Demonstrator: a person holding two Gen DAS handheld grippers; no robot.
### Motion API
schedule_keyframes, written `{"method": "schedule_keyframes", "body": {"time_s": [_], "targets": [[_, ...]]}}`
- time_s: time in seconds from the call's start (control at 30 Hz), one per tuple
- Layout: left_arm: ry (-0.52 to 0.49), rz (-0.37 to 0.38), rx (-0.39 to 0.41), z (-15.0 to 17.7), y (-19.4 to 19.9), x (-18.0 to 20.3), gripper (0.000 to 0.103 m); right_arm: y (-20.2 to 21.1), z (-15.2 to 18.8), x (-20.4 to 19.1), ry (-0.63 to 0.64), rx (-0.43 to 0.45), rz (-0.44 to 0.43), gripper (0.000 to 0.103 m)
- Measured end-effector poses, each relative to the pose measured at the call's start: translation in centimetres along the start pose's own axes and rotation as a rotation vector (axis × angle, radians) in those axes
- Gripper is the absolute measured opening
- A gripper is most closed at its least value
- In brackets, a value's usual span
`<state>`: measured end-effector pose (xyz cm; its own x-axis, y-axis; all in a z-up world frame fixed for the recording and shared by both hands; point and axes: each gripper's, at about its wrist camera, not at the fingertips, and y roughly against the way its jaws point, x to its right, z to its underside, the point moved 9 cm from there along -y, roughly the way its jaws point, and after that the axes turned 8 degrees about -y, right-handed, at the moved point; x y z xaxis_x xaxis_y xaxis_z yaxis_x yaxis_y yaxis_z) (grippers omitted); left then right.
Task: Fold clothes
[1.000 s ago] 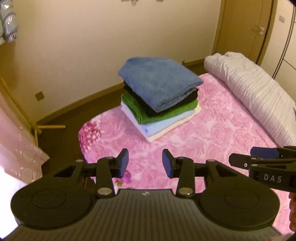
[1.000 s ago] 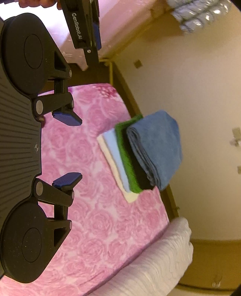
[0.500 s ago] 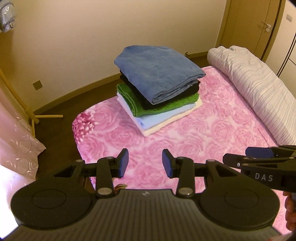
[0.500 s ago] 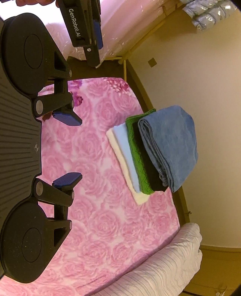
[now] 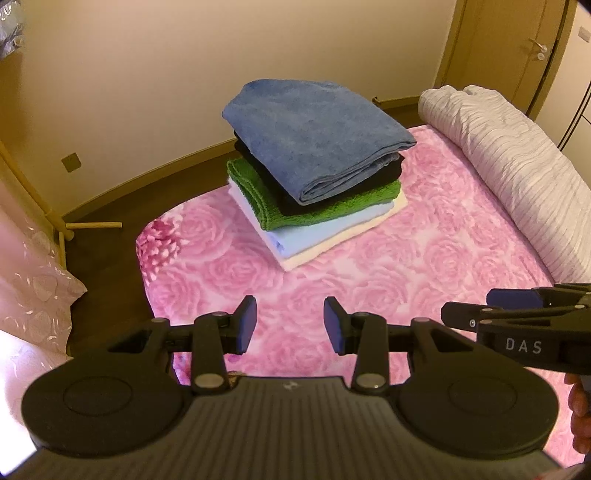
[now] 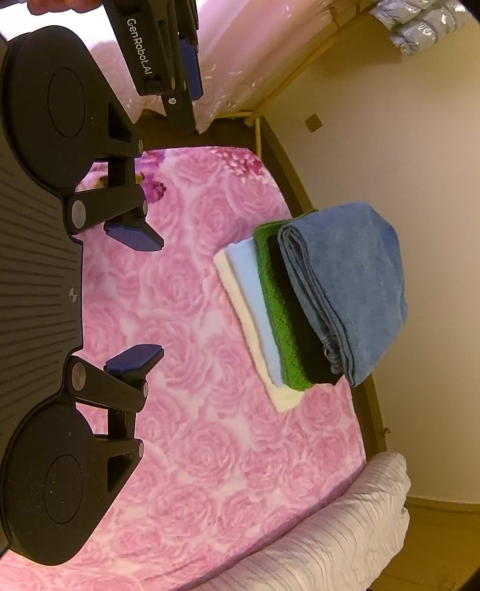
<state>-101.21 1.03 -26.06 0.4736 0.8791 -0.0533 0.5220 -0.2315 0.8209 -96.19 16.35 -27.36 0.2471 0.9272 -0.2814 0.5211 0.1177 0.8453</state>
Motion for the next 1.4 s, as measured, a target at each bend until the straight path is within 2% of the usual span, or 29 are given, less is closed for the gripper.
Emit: {"method": "schedule_keyframes", "body": {"time_s": [0.6,1.13,1.4], "targets": [[-0.046,-0.019,-0.044,-1.2,-4.6,-0.3,0.036,-4.6,-1.8,1.6,-0.014,-0.070,0.015,0.060],[-0.023,-0.017,-0.049,-2.1,-6.0,-1.3,0.036,-6.3,-3.1,1.2,-0.012,-0.088,0.017,0.060],[-0.019,-0.031,0.011,-2.6,-4.7,-1.8,0.036,-5.8,-3.1,0.4,-0.006,-0.075,0.018,0.060]]}}
